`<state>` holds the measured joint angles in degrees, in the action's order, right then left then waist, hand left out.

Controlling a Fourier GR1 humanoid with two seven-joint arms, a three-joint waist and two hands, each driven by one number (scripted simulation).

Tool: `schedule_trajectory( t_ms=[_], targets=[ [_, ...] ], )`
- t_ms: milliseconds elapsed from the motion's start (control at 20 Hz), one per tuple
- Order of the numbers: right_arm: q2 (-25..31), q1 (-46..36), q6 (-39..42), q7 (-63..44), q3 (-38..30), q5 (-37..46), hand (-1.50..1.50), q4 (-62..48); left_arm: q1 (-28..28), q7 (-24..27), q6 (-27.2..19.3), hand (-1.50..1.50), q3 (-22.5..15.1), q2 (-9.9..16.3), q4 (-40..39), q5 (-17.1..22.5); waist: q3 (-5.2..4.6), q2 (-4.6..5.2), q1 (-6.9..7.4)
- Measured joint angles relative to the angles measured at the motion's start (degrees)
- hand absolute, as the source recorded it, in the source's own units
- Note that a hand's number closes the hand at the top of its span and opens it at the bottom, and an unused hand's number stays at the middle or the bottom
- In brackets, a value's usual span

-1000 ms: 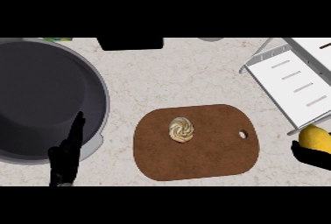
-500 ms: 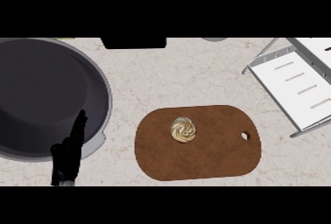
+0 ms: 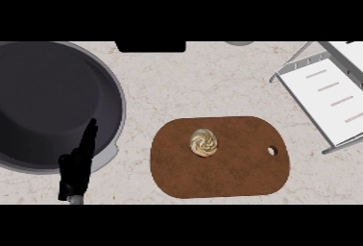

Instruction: Pick the lemon from the cutting board and place it in the tiered basket

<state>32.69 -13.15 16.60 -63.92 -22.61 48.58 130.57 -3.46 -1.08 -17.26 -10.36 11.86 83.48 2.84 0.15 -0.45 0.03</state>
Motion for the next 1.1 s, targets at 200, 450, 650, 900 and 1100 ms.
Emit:
schedule_trajectory(
  t_ms=[200,450,650,900,1100],
  targets=[
    [2.2,-6.32,1.65,0.97,-2.08,-0.89,1.5,-6.55,0.03,0.9,0.2,0.0,-0.2,-0.47,-0.11,-0.47,0.0,0.15,0.54],
    [4.74,-13.39,2.41,3.43,-4.24,-1.06,1.5,-18.72,0.43,0.82,0.86,0.0,-0.11,-0.57,-0.31,-0.63,0.04,0.31,0.94],
    [5.26,-17.52,2.24,5.44,-3.75,-0.73,1.5,-26.69,0.51,1.12,1.08,0.0,0.02,-0.78,-0.66,-1.14,0.11,0.27,0.92],
    [4.82,-20.02,0.37,8.61,-2.36,0.49,1.5,-35.8,0.27,1.54,1.15,0.0,0.42,-1.36,-0.66,-1.41,0.21,0.23,0.91],
    [3.91,-22.04,-2.87,10.37,-0.82,2.31,1.5,-43.09,0.66,1.39,1.41,0.0,0.72,-1.83,-1.06,-1.54,0.25,0.24,0.92]
  ],
)
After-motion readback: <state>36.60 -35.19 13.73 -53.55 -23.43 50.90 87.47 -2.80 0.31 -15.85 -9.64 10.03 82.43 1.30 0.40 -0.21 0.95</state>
